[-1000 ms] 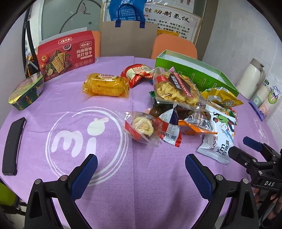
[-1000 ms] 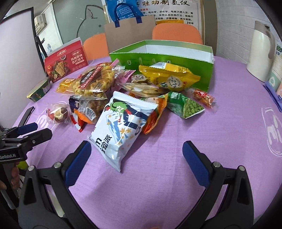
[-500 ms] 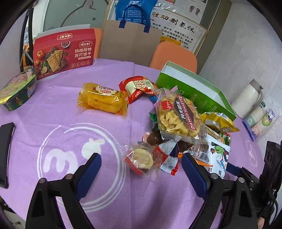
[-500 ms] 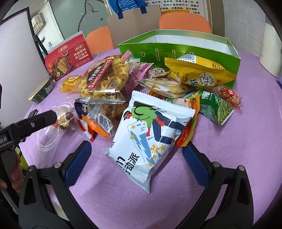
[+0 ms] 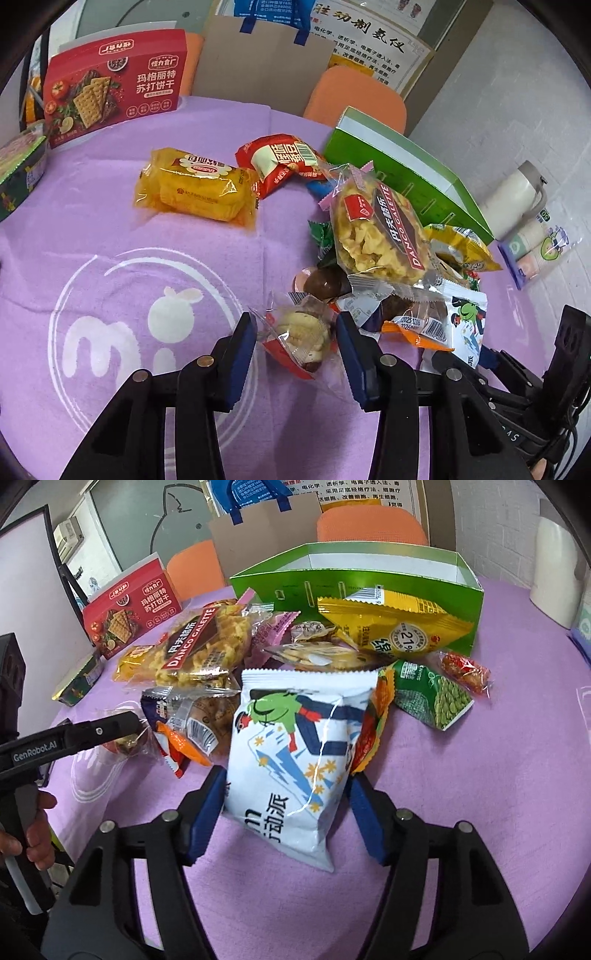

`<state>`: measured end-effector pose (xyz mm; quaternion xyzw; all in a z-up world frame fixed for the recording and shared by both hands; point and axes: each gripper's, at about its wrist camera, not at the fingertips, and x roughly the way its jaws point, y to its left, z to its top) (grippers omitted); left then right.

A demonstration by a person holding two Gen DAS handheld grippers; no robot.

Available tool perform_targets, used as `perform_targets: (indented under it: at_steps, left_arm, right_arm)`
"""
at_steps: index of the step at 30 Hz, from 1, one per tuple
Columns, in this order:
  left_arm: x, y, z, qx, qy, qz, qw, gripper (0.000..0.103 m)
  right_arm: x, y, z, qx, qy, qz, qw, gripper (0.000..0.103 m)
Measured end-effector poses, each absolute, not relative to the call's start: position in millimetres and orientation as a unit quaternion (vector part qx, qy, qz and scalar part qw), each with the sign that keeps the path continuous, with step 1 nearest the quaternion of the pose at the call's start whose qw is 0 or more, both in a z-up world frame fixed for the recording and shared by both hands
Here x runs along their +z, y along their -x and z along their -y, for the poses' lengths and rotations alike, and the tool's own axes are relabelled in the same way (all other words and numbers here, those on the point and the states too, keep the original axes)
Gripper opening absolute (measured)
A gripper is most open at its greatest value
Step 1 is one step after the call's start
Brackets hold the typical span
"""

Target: Organize snacks

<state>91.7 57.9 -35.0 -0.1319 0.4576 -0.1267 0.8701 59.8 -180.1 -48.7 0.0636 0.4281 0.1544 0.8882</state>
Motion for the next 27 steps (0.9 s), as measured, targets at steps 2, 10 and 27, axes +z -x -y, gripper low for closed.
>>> perform_targets:
  at_steps: [2, 10, 27]
  left_arm:
    - [-34.5, -90.1, -58.2, -0.130, 0.128, -0.454, 0.872, 0.045]
    - [-27.6, -77.5, -59.3, -0.146, 0.119, -0.444, 0.876, 0.030]
    - [88.2, -93.5, -25.2, -0.220, 0.094, -0.334, 0.912, 0.025]
  right_arm:
    - [-48.9, -57.7, 182.1, 0.155, -0.064, -0.424, 0.890, 0.065]
    - [-36.3, -47.6, 204.8, 0.134, -0.088, -0.389, 0.907, 0.054]
    - [30.2, -80.4, 245.6, 0.146, -0.117, -0.304, 0.934, 0.053]
